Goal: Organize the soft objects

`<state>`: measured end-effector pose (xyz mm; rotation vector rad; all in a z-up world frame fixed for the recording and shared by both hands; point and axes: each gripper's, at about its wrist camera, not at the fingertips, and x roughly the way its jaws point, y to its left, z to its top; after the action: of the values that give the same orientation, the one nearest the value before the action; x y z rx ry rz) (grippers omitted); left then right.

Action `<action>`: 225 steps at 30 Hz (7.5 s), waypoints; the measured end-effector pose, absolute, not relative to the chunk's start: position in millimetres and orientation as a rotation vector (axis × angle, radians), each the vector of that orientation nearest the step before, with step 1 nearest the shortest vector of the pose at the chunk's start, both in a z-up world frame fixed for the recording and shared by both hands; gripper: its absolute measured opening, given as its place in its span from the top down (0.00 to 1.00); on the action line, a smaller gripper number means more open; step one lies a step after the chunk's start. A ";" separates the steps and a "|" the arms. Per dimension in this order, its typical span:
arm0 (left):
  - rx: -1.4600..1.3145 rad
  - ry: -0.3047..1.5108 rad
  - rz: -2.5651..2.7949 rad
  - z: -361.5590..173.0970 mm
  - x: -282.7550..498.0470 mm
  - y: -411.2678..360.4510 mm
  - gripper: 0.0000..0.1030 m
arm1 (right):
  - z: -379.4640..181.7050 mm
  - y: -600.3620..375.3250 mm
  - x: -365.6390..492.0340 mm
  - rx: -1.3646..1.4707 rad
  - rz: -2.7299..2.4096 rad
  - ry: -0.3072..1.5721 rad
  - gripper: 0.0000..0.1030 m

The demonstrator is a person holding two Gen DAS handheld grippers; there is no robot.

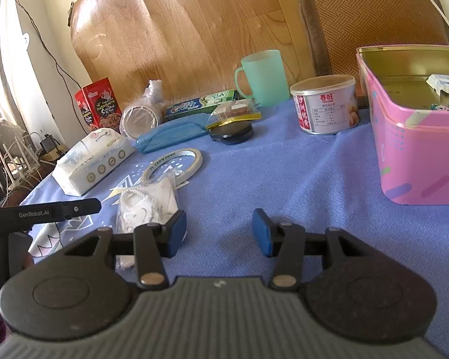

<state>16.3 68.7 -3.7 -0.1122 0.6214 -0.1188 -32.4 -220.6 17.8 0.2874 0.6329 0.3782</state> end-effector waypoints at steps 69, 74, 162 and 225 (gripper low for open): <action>-0.216 0.763 -0.387 14.8 18.4 0.9 0.51 | 20.8 -144.1 -33.9 -0.138 0.594 0.611 0.30; -0.128 0.672 -0.441 51.6 14.8 -37.4 0.51 | 42.8 -171.2 -50.8 -0.110 0.485 0.459 0.30; -0.172 0.652 -0.474 -4.7 14.1 -51.8 0.55 | 23.2 -200.2 -48.5 0.120 0.467 0.626 0.47; -0.457 0.752 -0.777 29.4 63.1 -78.5 0.81 | 56.8 -253.1 -52.7 0.292 0.467 0.497 0.50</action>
<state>63.1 -78.5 29.4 -0.4570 0.7518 -0.7769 -52.7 -253.1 56.8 0.2919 0.4974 0.4675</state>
